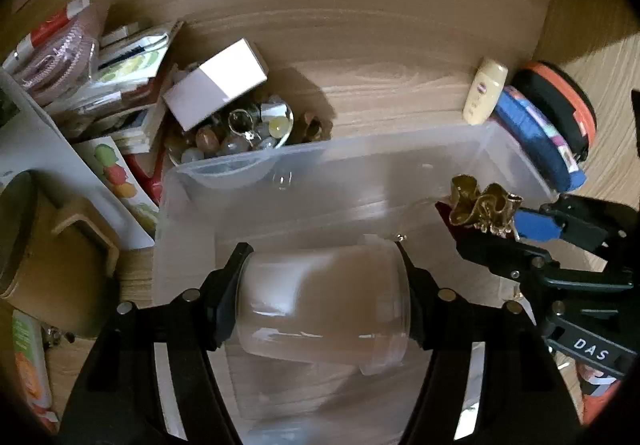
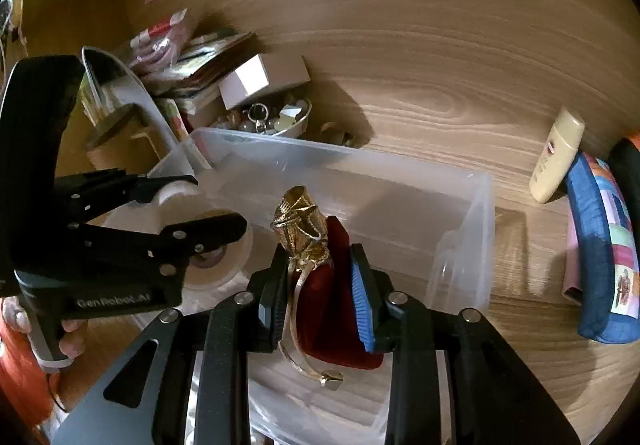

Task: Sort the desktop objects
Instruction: 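Carry both items over the clear box and open both grippers to drop them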

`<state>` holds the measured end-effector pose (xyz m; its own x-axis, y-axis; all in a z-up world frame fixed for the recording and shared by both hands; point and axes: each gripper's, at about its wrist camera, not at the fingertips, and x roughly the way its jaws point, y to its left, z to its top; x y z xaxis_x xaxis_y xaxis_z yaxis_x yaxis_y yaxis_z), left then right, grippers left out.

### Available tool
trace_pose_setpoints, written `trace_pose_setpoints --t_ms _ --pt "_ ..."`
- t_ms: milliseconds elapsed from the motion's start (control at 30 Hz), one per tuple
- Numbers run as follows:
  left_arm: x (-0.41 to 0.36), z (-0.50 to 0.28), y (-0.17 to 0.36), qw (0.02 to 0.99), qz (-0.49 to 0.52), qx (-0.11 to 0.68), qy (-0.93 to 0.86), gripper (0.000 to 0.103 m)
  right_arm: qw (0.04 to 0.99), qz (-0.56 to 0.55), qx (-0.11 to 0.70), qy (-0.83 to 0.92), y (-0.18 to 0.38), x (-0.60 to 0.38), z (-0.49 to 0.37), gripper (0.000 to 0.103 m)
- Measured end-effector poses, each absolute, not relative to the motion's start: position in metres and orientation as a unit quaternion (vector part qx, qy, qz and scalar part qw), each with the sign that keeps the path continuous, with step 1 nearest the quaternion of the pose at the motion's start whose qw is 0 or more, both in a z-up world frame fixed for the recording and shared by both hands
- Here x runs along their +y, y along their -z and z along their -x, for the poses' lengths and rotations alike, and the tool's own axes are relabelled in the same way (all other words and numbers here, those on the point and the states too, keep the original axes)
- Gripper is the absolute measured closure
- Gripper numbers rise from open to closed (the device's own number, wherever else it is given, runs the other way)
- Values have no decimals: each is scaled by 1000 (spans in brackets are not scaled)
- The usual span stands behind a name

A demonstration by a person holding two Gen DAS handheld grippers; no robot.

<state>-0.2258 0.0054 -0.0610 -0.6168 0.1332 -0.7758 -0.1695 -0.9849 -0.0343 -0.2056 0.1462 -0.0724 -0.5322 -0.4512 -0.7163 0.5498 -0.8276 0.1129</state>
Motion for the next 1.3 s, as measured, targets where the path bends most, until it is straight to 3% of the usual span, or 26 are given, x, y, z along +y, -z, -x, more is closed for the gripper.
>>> trace_pose_setpoints --t_ms 467,767,900,1000,1300 --pt "13 218 63 74 421 55 -903 37 288 -402 99 864 83 131 204 72" --pt "6 220 60 70 428 42 -900 29 297 -400 97 862 74 130 201 51" --pt "2 213 47 73 410 32 -909 19 282 -365 113 880 58 134 192 31" --pt "-3 207 34 69 396 24 -915 13 277 -335 118 893 43 140 186 21" --pt "-13 174 -7 44 355 30 -933 8 270 -296 95 911 5 154 161 18"
